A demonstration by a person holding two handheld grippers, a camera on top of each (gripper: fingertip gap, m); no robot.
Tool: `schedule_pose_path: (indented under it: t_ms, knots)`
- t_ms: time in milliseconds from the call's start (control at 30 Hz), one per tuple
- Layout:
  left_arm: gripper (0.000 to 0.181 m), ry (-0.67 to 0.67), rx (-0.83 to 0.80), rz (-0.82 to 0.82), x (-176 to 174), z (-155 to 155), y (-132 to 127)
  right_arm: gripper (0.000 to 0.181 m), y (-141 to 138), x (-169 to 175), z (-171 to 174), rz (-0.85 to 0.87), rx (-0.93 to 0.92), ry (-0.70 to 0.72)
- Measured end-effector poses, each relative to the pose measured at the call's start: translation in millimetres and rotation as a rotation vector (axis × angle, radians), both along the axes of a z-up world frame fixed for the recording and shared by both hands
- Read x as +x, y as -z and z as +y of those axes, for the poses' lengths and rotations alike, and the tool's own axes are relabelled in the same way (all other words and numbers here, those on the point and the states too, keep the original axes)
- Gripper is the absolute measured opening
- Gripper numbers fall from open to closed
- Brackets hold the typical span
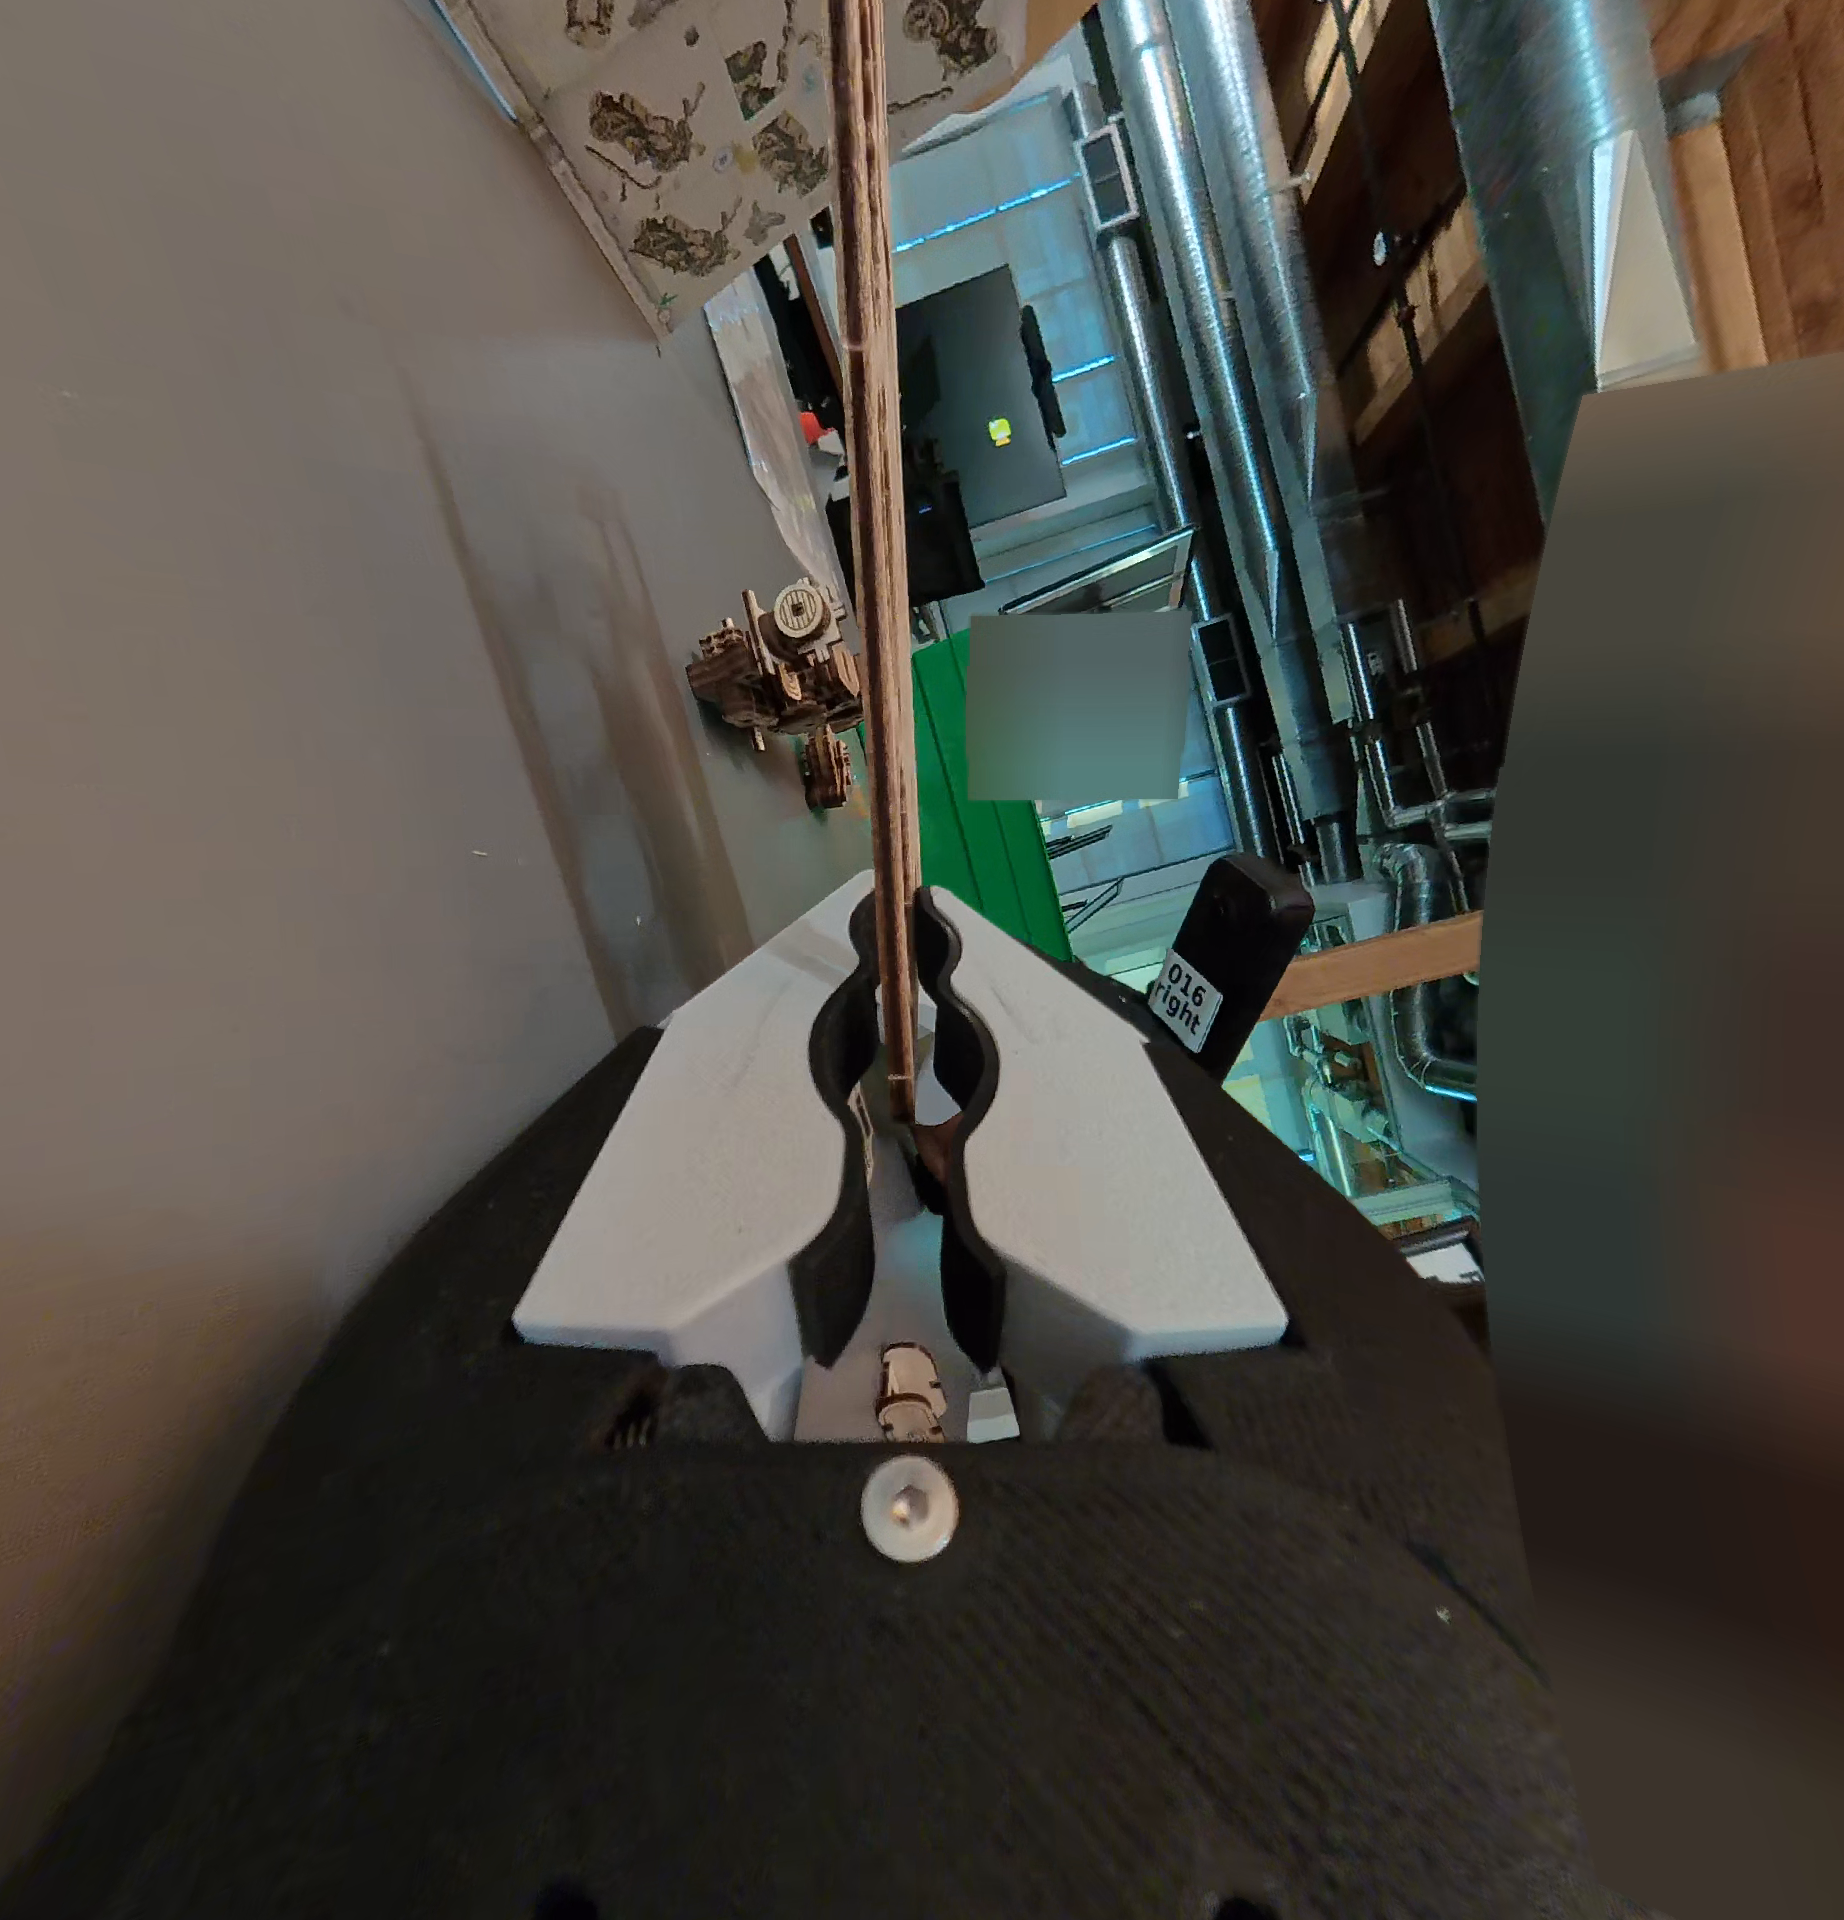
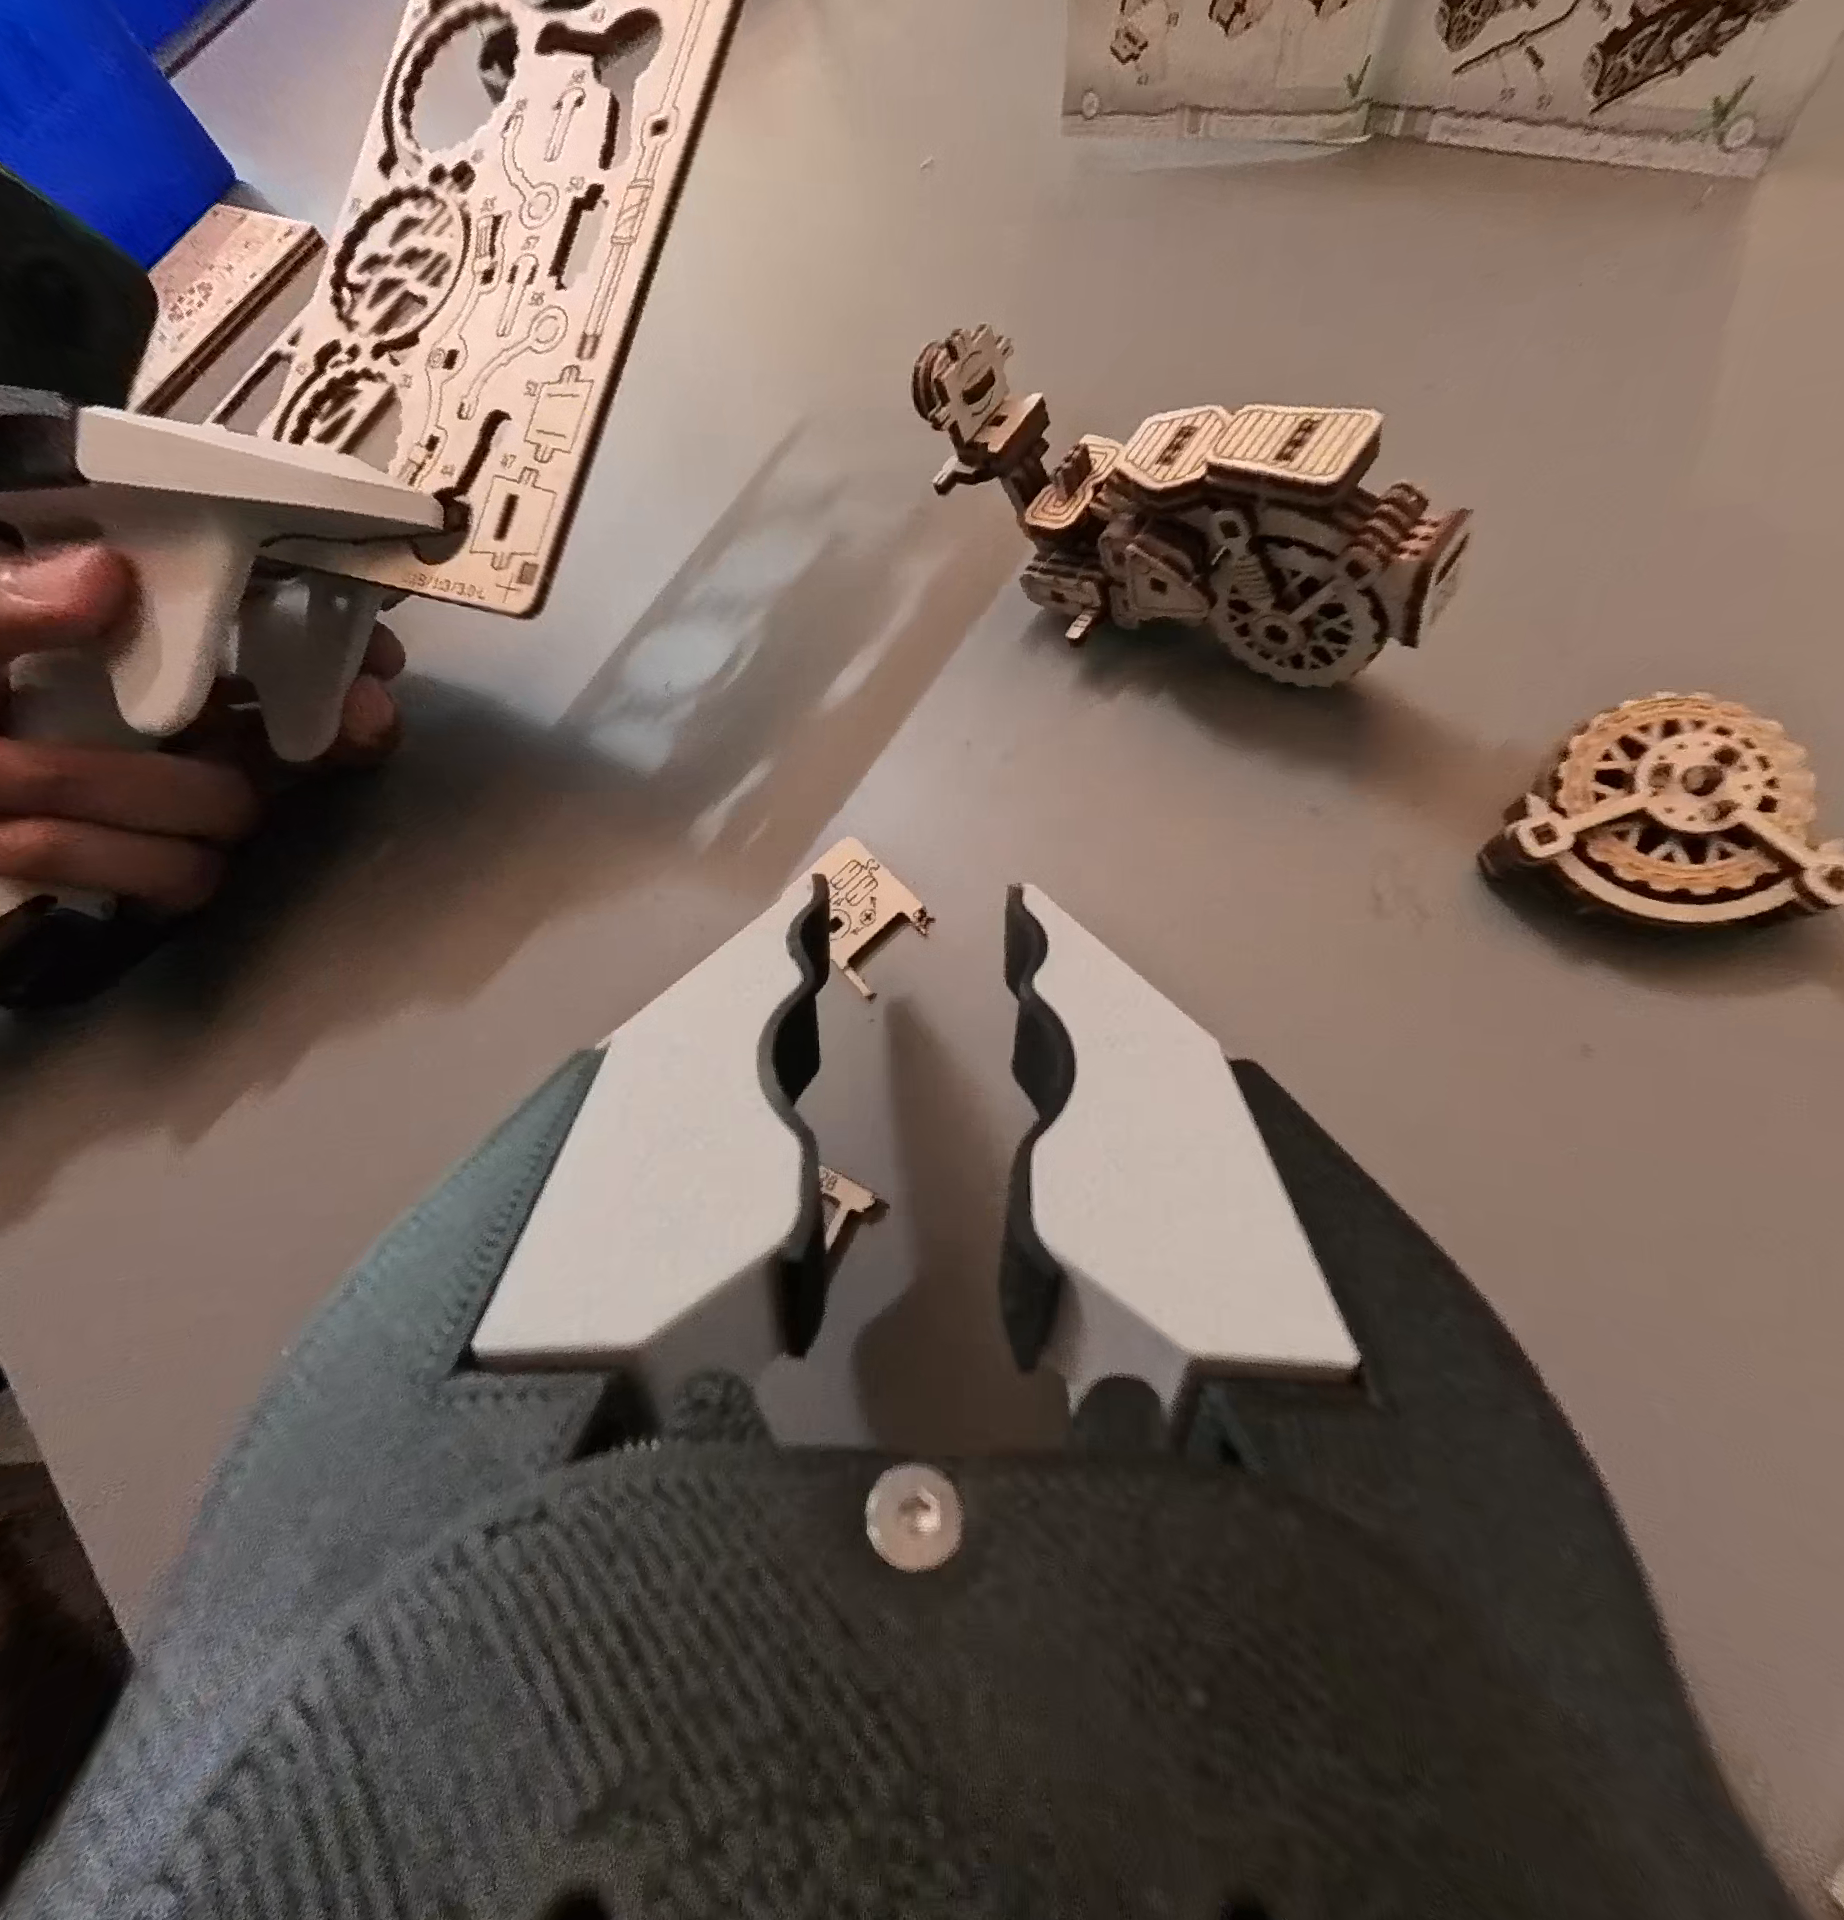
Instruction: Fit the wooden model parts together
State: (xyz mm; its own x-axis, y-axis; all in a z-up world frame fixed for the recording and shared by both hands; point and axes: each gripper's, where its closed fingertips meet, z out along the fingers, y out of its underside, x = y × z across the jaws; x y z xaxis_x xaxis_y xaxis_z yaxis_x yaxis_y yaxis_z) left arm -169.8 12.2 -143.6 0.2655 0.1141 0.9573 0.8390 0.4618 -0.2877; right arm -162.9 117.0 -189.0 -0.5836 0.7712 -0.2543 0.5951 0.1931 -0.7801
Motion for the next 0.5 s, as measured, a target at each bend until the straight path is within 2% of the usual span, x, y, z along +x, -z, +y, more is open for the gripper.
schedule_pose_path:
  t_ms: [367, 500]
  knots:
    - [0.001, 0.019, -0.046, 0.042, 5, 5, -1, 0.03, -2, -3, 4, -0.02, -0.045, 0.029]
    - [0.0, 0.016, -0.094, 0.074, 10, 7, 0, 0.028, -14, -1, 9, 0.01, -0.12, 0.045]
